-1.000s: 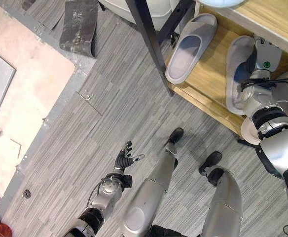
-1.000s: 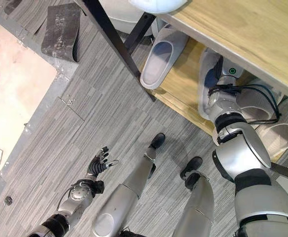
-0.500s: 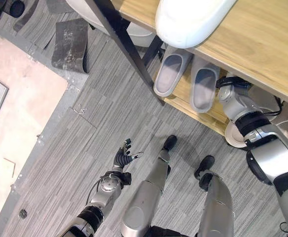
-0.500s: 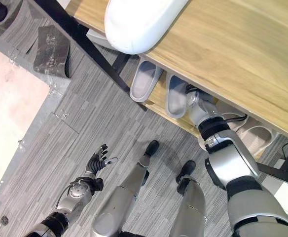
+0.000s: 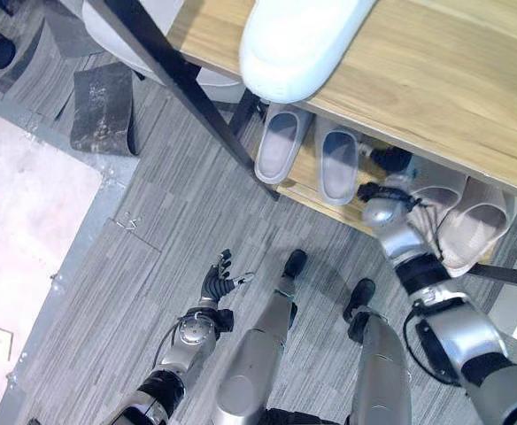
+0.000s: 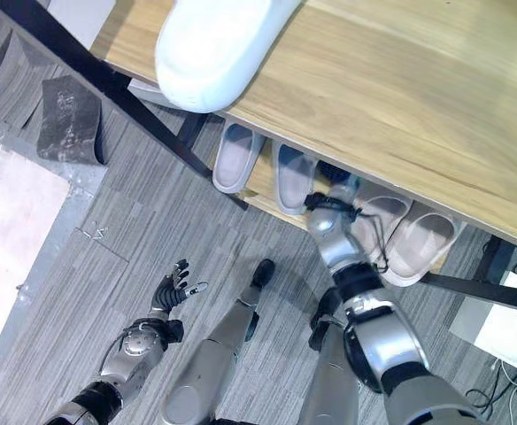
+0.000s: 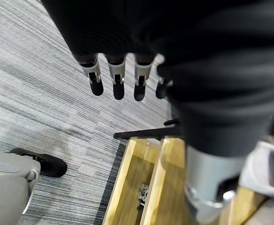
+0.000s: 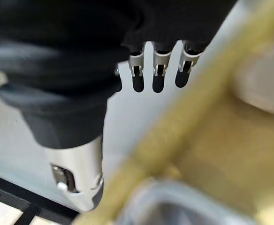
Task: Arrange the slippers neatly on the shoe rack.
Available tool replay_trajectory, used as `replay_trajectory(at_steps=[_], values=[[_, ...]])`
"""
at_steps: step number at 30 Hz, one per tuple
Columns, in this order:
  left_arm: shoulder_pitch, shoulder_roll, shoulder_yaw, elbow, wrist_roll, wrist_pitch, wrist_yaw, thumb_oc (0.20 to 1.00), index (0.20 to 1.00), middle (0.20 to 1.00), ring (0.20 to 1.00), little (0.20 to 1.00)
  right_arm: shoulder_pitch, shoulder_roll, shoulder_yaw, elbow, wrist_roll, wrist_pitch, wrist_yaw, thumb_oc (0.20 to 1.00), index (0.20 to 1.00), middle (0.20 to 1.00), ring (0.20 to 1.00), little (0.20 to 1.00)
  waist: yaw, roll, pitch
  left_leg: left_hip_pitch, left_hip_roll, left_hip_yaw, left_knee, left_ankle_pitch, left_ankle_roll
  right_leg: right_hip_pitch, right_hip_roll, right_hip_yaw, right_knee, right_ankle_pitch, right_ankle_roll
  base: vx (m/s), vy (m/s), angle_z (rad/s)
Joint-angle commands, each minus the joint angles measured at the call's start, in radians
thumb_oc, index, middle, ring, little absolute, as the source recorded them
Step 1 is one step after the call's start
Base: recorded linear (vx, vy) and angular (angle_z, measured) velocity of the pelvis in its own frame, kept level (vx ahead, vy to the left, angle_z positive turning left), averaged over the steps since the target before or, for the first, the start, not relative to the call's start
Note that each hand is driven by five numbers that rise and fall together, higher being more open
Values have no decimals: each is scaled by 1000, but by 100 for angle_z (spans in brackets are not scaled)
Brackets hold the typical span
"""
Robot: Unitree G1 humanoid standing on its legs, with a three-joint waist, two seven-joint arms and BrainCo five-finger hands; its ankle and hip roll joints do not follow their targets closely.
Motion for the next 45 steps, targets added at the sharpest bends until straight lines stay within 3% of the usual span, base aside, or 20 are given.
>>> replay_trajectory(at_steps=[1, 6, 8, 17, 18, 24, 25, 27, 28, 30, 31, 36, 37, 38, 39, 40, 41, 42, 43, 45], values=[[-5, 5, 11, 33, -29, -14, 5, 1000, 1000, 1000, 1000, 1000, -27, -22, 4, -4, 137, -132, 69, 1000, 1000, 1000, 1000, 1000, 24, -10, -15, 14, -7, -6, 15, -81, 20, 97, -14, 1, -50, -40, 55, 0, 6, -13], [-61, 5, 14, 88, -55, -7, 10, 1000, 1000, 1000, 1000, 1000, -140, 58, -16, 215, 470, -201, 169, 1000, 1000, 1000, 1000, 1000, 51, -1, -10, 18, -9, -3, 9, -78, 16, 101, -15, -6, -57, -38, 56, 1, 0, -1], [-68, 5, 19, 96, -58, -8, 10, 1000, 1000, 1000, 1000, 1000, -150, 60, -7, 219, 480, -200, 181, 1000, 1000, 1000, 1000, 1000, 54, -1, -9, 19, -9, -3, 9, -79, 16, 103, -15, -6, -58, -38, 56, 0, 0, 0], [-181, 4, 22, 116, -73, 10, 5, 1000, 1000, 1000, 1000, 1000, -206, 219, 78, 185, 899, -230, 442, 1000, 1000, 1000, 1000, 1000, 80, -16, 6, 6, -7, 12, 30, -86, 9, 96, -8, 8, -56, -41, 47, 13, -8, 0], [-180, 6, 24, 109, -79, 11, -1, 1000, 1000, 1000, 1000, 1000, -216, 223, 84, 187, 923, -229, 463, 1000, 1000, 1000, 1000, 1000, 84, -20, 6, 16, -5, 18, 36, -115, 10, 102, -7, 15, -45, -70, 50, 81, -52, -4], [-109, 25, 44, 34, -122, 6, -39, 1000, 1000, 1000, 1000, 1000, -233, 171, 95, 124, 891, -228, 476, 1000, 1000, 1000, 1000, 1000, 92, -5, 21, 1, -10, 15, 37, -83, 10, 94, -11, 10, -45, -45, 46, -17, 7, -3], [-107, 24, 45, 35, -122, 7, -39, 1000, 1000, 1000, 1000, 1000, -231, 172, 96, 124, 891, -228, 476, 1000, 1000, 1000, 1000, 1000, 91, -11, 20, 13, -8, 19, 43, -113, 11, 104, -10, 15, -37, -73, 49, 0, 0, 0], [-77, 30, 52, 25, -119, 6, -44, 1000, 1000, 1000, 1000, 1000, -223, 146, 105, 93, 834, -220, 464, 1000, 1000, 1000, 1000, 1000, 88, -7, 22, 6, -9, 16, 35, -83, 11, 99, -10, 11, -50, -43, 45, -33, 25, 2], [-57, 31, 59, 28, -110, 6, -40, 1000, 1000, 1000, 1000, 1000, -204, 106, 128, 45, 721, -205, 440, 1000, 1000, 1000, 1000, 1000, 79, -14, 21, 19, -3, 20, 27, -82, 12, 108, -6, 15, -62, -38, 45, 0, 0, 0], [-49, 28, 66, 31, -109, 6, -36, 1000, 1000, 1000, 1000, 1000, -186, 96, 137, 16, 686, -200, 432, 1000, 1000, 1000, 1000, 1000, 73, -19, 20, 25, 0, 24, 23, -82, 12, 114, -3, 17, -70, -34, 46, 0, 0, 0], [-40, 24, 82, 38, -101, 6, -25, 1000, 1000, 1000, 1000, 1000, -154, 54, 163, -59, 544, -171, 409, 1000, 1000, 1000, 1000, 1000, 56, -33, 15, 42, 11, 34, 11, -82, 12, 126, 4, 24, -87, -25, 49, 22, 3, -5], [-30, 11, 120, 46, -81, 12, 4, 1000, 1000, 1000, 1000, 1000, -27, 9, 168, -209, 336, -129, 390, 1000, 1000, 1000, 1000, 1000, 17, -63, 0, 91, 36, 71, -16, -84, 13, 168, 21, 42, -137, -2, 56, 32, 7, -21], [12, -39, 99, 79, -24, 17, 35, 1000, 1000, 1000, 1000, 1000, 88, 23, 161, -272, 288, -133, 387, 1000, 1000, 1000, 1000, 1000, -1, -78, -13, 124, 48, 82, -40, -82, 13, 201, 29, 38, -169, 12, 61, 62, -50, -47], [-3, 69, 59, -110, 394, -43, 240, 1000, 1000, 1000, 1000, 1000, 165, 17, 147, -250, 272, -159, 364, 1000, 1000, 1000, 1000, 1000, -1, -81, -19, 143, 54, 88, -53, -86, 10, 221, 31, 37, -186, 13, 64, 56, -45, -47], [-2, 69, 59, -111, 395, -42, 241, 1000, 1000, 1000, 1000, 1000, 165, 17, 147, -250, 272, -159, 364, 1000, 1000, 1000, 1000, 1000, -2, -81, -25, 139, 53, 86, -59, -79, 11, 217, 31, 35, -193, 19, 65, 56, -43, -28], [-20, 62, 85, -91, 322, 30, 186, 1000, 1000, 1000, 1000, 1000, 243, -11, 145, -365, 252, -149, 400, 1000, 1000, 1000, 1000, 1000, -22, -91, -39, 157, 63, 95, -78, -74, 9, 236, 37, 34, -216, 30, 71, 81, -29, -17], [146, -30, 55, -65, -25, 20, -7, 1000, 1000, 1000, 1000, 1000, 296, 12, 158, -300, 292, -121, 426, 1000, 1000, 1000, 1000, 1000, -24, -81, -62, 194, 71, 100, -111, -65, 10, 274, 40, 28, -256, 44, 75, 84, -32, -11], [147, -30, 55, -65, -25, 20, -7, 1000, 1000, 1000, 1000, 1000, 295, 13, 158, -300, 292, -122, 426, 1000, 1000, 1000, 1000, 1000, -24, -81, -64, 192, 71, 99, -114, -61, 10, 273, 40, 27, -259, 47, 75, 83, -12, -32], [106, -49, 54, 133, 114, 69, 26, 1000, 1000, 1000, 1000, 1000, 288, 26, 163, -241, 314, -123, 465, 1000, 1000, 1000, 1000, 1000, -33, -87, -75, 219, 84, 107, -137, -58, 5, 293, 44, 30, -279, 49, 76, 77, -15, -36], [111, -42, 73, 7, 109, 87, 17, 1000, 1000, 1000, 1000, 1000, 453, -7, 170, -340, 349, -110, 513, 1000, 1000, 1000, 1000, 1000, -68, -105, -134, 278, 101, 131, -196, -49, 2, 342, 59, 37, -344, 70, 81, 194, -59, -23]])
